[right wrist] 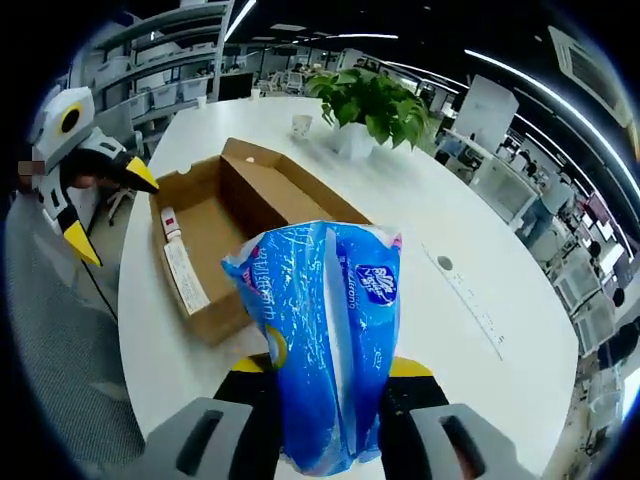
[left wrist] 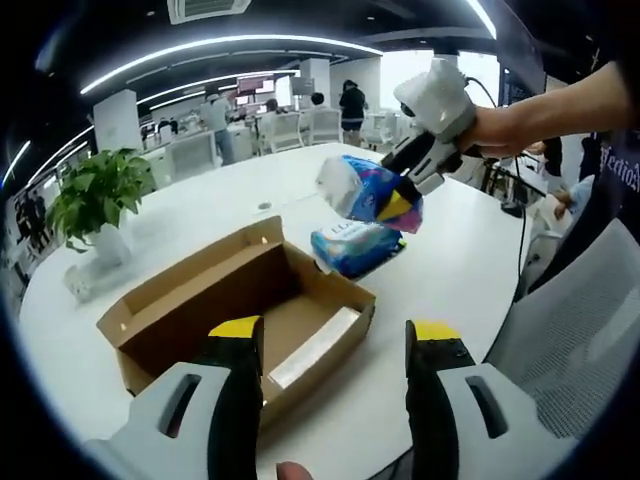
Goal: Operate the shoe box by opening the lid, removing the specified soft item, and placing it in the target area until the item is outside and the box remains undamaged.
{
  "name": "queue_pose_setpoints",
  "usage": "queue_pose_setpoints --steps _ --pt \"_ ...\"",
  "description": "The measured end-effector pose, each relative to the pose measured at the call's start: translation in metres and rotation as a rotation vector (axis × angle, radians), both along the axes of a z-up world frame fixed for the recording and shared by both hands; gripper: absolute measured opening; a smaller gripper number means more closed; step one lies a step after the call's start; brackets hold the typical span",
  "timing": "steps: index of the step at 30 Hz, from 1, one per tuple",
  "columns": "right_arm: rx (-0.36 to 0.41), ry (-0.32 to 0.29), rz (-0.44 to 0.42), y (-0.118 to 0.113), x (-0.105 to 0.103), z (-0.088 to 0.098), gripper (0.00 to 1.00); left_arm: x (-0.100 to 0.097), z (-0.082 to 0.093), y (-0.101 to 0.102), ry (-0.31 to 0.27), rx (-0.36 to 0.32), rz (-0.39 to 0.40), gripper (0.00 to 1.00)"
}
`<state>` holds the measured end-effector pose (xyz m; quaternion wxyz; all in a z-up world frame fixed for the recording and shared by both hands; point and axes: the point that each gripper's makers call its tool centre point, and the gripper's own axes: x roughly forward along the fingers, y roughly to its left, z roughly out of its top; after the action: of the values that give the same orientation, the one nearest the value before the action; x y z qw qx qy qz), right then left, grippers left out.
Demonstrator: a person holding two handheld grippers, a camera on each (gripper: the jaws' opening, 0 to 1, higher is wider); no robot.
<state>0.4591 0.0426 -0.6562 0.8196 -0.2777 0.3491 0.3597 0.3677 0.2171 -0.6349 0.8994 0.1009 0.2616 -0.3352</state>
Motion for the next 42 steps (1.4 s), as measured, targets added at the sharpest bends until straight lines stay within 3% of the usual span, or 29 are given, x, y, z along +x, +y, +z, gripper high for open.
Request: queue_pose_setpoints --steps 8,27,42 --pt "-0.082 0.043 -0.031 -0.046 -0.015 -0.014 0.33 -0.002 0.0 -0.001 0.002 -0.003 -0.009 0.56" --pt "-0.263 0.086 -0.048 -0.13 -0.034 -0.025 0.34 -0.002 0.001 -0.001 -0.011 0.012 -0.02 0.56" --pt "-0.337 0.115 -0.019 -0.162 -0.03 -0.037 0.35 0.003 -0.001 0.008 -0.021 0.04 0.006 0.56"
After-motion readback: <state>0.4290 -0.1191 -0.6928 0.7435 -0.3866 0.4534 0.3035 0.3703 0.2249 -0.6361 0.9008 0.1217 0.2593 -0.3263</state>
